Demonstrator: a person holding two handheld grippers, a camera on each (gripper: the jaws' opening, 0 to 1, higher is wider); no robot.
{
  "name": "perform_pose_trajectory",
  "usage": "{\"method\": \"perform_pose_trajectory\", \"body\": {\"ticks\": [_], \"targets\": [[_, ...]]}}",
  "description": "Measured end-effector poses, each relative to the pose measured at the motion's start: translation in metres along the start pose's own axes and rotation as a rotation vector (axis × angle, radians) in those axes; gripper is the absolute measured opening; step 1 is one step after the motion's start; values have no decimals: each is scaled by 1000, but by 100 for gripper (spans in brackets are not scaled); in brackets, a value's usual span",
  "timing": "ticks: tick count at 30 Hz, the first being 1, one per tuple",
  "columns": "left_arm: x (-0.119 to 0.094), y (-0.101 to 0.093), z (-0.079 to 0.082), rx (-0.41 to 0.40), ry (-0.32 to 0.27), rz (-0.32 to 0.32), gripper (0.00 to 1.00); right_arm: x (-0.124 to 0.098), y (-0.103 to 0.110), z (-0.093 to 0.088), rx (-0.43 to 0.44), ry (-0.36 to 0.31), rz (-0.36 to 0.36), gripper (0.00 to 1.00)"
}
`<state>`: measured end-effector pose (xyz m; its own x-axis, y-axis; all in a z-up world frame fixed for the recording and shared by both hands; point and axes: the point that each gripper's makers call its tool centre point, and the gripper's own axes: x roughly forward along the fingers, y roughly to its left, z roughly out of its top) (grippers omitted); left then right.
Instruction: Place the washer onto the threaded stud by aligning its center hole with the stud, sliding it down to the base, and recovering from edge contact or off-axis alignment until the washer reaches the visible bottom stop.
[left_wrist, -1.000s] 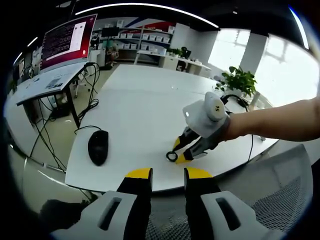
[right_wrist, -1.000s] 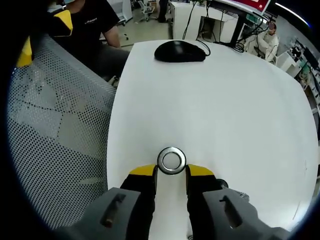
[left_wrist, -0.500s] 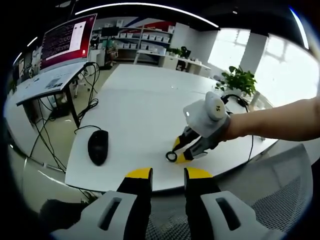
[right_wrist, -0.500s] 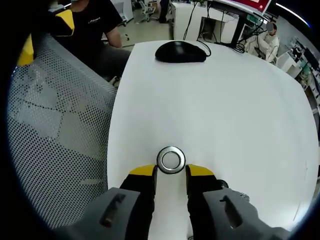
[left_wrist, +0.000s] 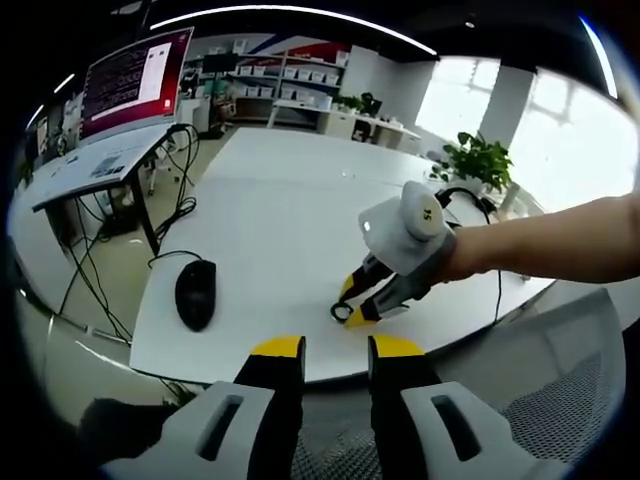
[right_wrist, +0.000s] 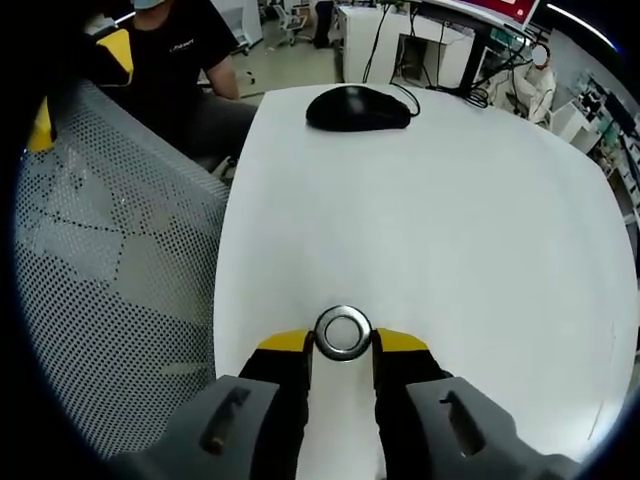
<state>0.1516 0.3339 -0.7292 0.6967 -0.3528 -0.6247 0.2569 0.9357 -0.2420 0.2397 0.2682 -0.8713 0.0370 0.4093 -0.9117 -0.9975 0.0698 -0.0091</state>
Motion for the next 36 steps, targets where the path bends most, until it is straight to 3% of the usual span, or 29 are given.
{"method": "perform_pose_trajectory", "body": {"ticks": [36], "targets": [[0,2,1,-5,-6,7,23,-1,-1,1,21,-25,-19,24]]}}
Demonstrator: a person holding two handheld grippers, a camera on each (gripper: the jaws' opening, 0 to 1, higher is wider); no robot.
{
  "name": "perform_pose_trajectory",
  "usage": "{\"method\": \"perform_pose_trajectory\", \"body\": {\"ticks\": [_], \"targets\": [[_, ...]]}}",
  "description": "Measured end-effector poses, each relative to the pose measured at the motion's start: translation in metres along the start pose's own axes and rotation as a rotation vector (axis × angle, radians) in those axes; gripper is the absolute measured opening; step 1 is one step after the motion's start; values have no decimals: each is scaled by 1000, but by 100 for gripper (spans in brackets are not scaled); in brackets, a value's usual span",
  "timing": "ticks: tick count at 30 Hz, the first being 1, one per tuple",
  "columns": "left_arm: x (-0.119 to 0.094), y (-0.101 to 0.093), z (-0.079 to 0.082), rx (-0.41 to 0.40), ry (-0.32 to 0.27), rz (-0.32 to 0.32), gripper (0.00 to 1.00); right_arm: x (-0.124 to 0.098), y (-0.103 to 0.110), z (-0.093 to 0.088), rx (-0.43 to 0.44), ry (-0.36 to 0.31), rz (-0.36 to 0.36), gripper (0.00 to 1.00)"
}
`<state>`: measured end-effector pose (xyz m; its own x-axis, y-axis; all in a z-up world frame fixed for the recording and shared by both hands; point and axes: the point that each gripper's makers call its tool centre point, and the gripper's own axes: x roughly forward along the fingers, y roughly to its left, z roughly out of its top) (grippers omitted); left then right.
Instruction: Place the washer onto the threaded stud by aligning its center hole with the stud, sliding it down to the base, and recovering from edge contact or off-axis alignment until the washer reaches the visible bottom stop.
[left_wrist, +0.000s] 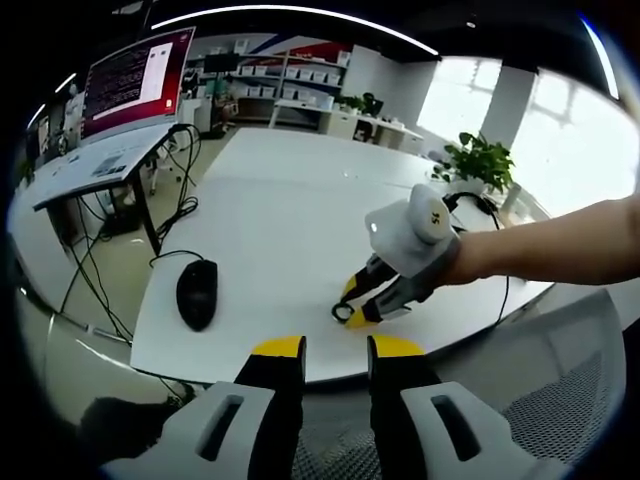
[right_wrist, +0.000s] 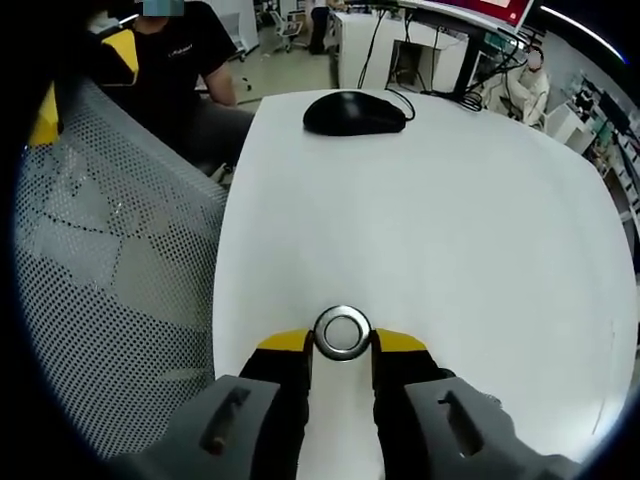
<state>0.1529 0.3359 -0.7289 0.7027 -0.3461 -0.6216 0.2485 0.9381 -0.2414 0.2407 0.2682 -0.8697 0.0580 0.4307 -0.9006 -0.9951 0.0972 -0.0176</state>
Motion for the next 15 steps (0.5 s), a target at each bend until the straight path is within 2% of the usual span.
{"method": "perform_pose_trajectory", "body": {"ticks": [15], "targets": [[0,1,0,0,2,0,22,1,-4,2,83,-32,6,24]]}}
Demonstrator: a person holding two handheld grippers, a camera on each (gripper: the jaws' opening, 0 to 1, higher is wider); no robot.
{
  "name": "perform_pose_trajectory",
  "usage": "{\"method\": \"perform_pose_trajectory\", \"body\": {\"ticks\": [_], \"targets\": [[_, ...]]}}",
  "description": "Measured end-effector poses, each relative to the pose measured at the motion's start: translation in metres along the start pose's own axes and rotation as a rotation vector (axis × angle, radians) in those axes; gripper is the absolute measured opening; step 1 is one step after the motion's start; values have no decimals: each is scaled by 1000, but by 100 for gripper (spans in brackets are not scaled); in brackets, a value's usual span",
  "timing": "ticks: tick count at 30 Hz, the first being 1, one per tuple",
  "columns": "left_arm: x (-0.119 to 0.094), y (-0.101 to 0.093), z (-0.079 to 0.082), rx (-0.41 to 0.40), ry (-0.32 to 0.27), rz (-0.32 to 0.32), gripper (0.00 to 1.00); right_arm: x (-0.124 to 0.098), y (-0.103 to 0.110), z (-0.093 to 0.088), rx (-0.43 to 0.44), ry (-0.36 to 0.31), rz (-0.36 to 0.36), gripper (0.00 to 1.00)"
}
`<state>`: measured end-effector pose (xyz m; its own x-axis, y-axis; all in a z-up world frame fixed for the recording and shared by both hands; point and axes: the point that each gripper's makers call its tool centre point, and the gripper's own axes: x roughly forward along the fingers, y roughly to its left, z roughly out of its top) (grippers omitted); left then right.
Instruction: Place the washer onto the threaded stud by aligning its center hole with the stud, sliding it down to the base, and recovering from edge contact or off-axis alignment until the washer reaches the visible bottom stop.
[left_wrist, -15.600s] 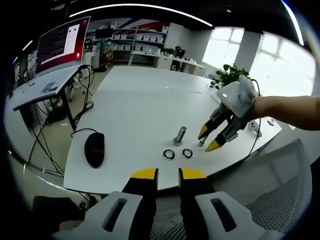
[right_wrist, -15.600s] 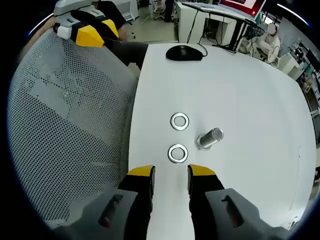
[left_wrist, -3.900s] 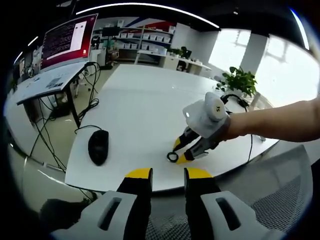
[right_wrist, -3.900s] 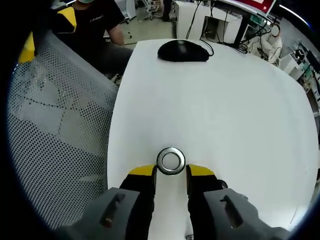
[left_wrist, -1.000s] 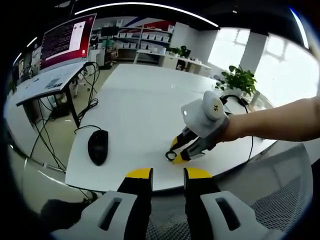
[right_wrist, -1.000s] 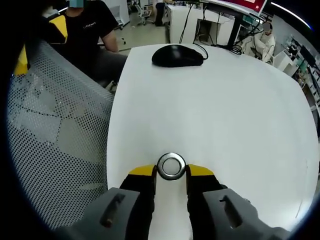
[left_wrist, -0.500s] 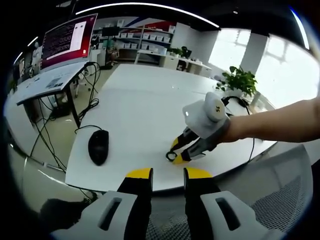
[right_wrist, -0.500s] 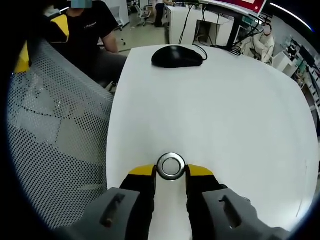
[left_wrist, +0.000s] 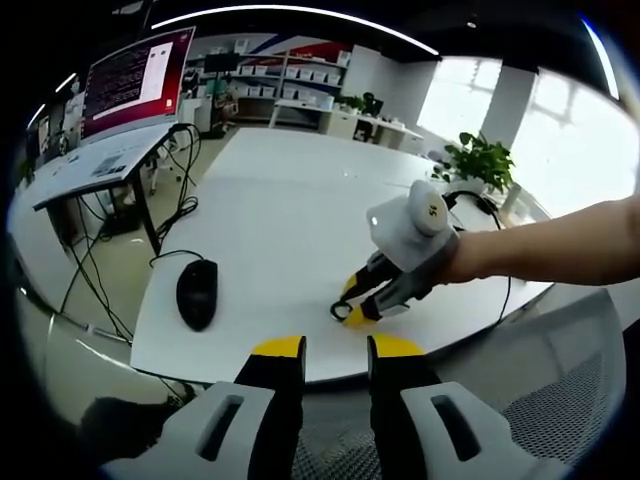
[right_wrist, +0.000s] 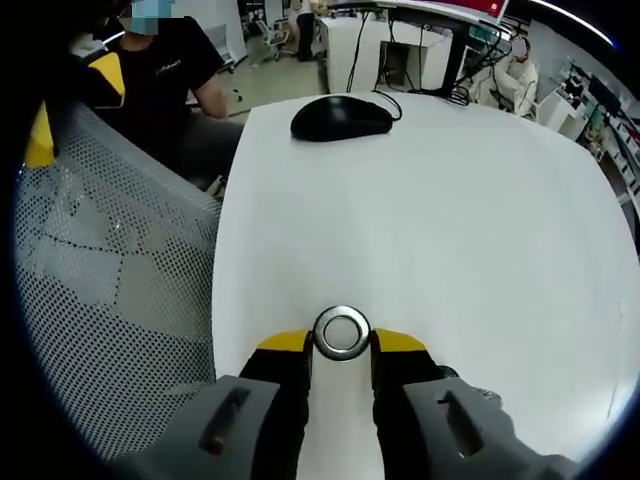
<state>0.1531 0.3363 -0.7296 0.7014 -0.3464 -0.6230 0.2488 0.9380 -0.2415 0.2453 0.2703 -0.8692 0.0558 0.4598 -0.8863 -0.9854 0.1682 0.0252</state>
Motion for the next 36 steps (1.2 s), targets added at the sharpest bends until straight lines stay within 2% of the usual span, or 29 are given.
{"method": "perform_pose_trajectory", "body": {"ticks": [4,9,12,15,20,36], "targets": [[0,0,0,-2,-1,0,22,-1,0,0,29,-10,8,24],[0,0,0,-1,-2,0,22,-1,1,-1,25,-5,7,24],[0,0,0,-2,-2,0,22,1,-1,-2,-28,3,0,24],[0,0,0,-1,-3,1,22,3,-3,0,-16,-1,-2,24],[-1,0,0,-1,-2,1,22,0,2,-1,-47,15,-7,24],[-2,-2,-1,-2,-4,1,22,-4,5,-4,-23,-7,-18,23]]}}
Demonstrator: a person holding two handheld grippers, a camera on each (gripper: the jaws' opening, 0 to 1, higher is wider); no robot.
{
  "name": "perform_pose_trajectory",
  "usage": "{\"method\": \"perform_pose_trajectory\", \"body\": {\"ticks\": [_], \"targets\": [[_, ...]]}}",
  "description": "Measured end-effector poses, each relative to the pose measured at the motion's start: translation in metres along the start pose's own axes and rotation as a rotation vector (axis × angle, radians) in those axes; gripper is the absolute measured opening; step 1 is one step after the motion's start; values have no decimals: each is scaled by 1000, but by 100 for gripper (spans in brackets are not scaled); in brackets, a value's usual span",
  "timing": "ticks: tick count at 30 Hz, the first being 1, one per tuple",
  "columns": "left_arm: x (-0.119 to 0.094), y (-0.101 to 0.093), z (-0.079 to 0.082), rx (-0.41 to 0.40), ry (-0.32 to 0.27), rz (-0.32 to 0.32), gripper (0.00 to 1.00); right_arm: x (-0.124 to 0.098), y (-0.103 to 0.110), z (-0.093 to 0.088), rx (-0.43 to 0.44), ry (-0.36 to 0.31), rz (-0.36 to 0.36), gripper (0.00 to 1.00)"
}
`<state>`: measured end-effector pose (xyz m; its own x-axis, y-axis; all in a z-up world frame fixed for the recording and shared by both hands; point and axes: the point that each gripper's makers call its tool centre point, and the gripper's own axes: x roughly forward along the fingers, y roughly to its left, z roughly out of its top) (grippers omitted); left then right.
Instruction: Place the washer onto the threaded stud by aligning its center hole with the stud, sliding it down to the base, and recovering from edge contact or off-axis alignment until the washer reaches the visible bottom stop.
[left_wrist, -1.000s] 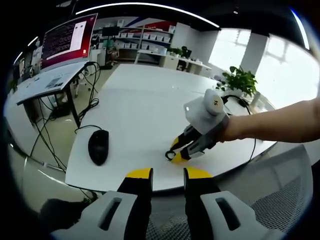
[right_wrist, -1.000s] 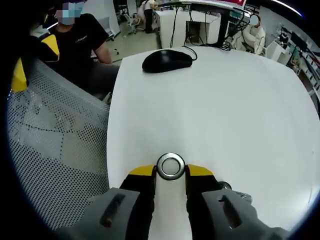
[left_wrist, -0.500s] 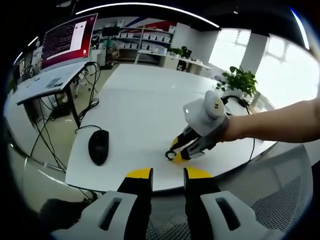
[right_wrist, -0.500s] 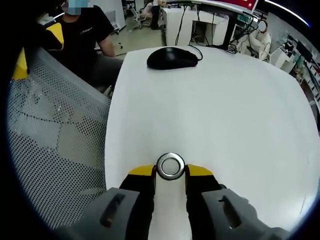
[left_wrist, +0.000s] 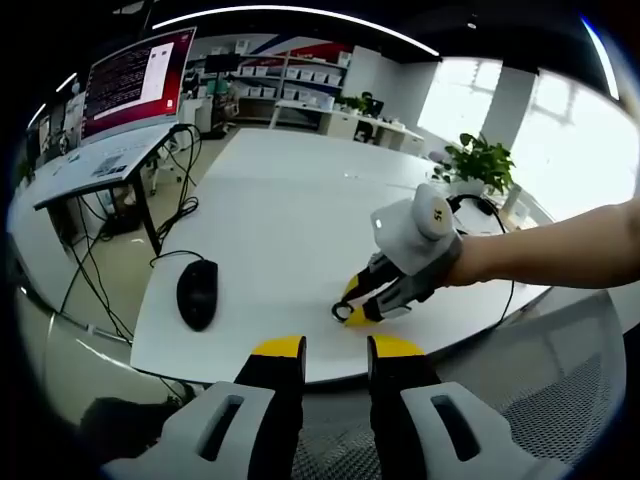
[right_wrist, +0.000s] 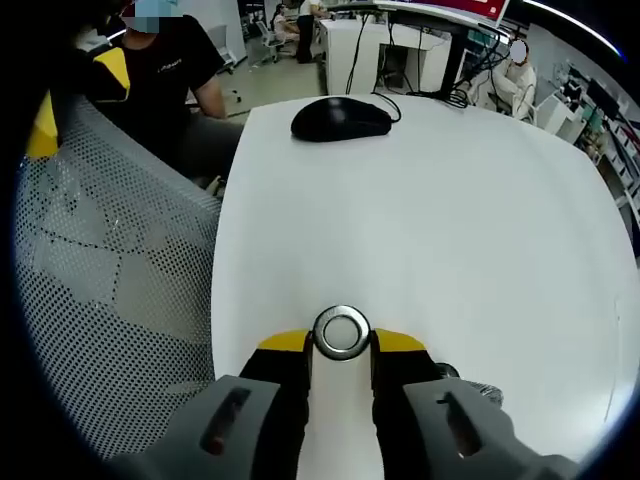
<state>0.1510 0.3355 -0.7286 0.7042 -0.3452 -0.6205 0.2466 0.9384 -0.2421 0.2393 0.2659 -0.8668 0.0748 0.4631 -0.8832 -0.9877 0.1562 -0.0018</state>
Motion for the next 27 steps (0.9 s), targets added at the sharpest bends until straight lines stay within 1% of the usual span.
{"method": "perform_pose_trajectory", "body": {"ticks": [5,9,13,17,21,27], "targets": [[0,0,0,0,2,0,22,-3,-1,3,7,-18,0,23],[0,0,0,1,5,-1,22,-11,-1,13,16,-50,6,23],[0,0,0,0,5,0,22,-15,-1,16,15,-71,13,23],[0,1,0,0,5,0,22,-28,-2,26,-4,-98,13,23],[0,1,0,0,6,-1,22,-42,-9,33,10,-141,5,23],[0,1,0,0,4,0,22,-61,-10,35,-3,-169,-7,23]]}}
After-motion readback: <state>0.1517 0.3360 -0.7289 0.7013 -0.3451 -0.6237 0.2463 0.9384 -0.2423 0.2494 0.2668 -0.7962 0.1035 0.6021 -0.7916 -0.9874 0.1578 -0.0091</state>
